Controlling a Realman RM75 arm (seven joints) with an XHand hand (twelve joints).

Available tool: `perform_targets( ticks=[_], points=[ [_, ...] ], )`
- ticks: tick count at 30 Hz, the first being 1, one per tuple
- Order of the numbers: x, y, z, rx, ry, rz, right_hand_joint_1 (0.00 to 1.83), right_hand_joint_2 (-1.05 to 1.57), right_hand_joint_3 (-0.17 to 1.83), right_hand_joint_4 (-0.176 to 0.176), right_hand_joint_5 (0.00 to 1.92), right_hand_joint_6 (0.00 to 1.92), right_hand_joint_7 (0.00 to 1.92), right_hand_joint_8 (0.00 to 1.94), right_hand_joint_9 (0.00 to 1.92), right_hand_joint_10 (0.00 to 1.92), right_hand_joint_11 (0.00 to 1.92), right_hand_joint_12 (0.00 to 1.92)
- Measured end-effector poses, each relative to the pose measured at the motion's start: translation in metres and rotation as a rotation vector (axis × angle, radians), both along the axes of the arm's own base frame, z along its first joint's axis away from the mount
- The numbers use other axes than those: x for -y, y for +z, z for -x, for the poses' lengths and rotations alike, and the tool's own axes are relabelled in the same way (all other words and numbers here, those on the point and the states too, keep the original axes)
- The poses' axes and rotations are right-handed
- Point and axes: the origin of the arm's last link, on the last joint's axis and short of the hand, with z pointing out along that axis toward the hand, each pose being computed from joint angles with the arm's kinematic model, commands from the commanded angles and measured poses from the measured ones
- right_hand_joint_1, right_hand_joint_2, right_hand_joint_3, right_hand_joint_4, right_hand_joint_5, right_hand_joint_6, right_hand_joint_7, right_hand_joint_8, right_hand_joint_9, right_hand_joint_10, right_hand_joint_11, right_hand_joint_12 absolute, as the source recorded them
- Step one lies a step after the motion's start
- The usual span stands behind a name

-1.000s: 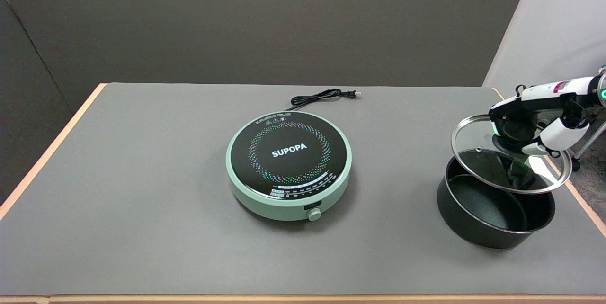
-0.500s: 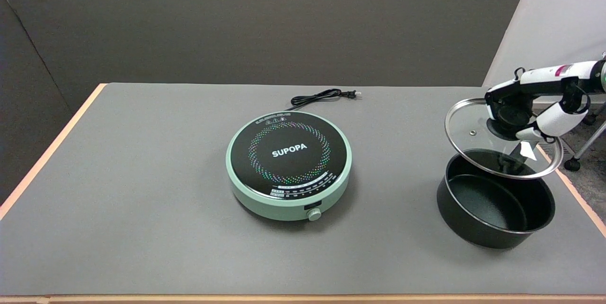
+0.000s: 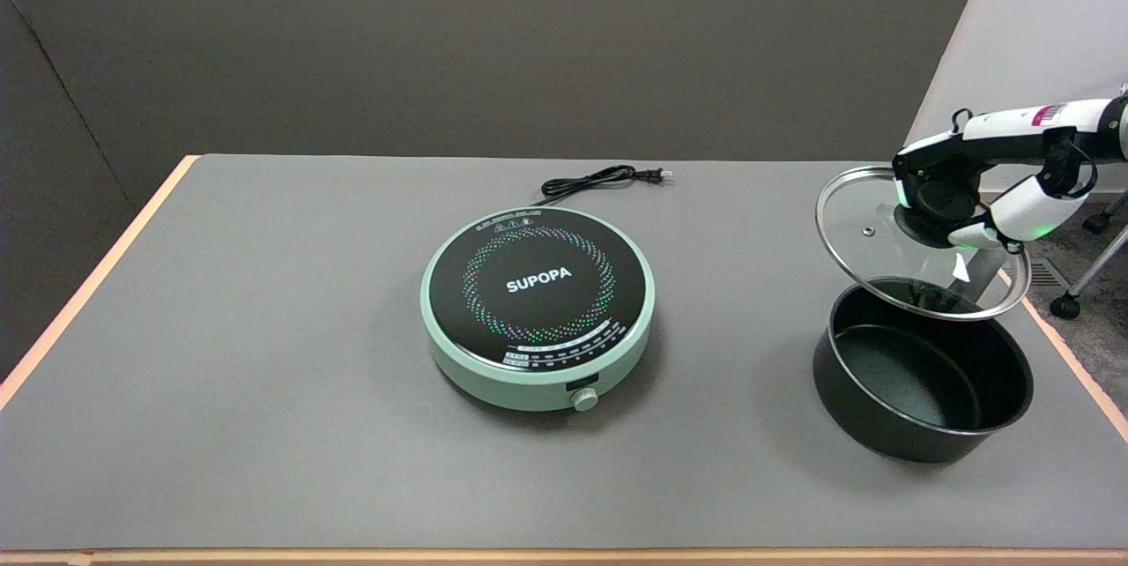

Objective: Place the pot lid onto the pot.

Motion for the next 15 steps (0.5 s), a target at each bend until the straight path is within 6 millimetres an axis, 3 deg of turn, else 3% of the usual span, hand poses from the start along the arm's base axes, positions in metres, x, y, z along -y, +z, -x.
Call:
perform_targets(
  ticks=[15],
  points=[
    [-0.0004, 0.0006, 0.0070, 0.016, -0.005, 0.007, 1.29, 1.03, 0.62, 0.176, 0.35, 1.72, 0.62, 1.74, 0.41, 1.92, 0.04, 1.75]
  ],
)
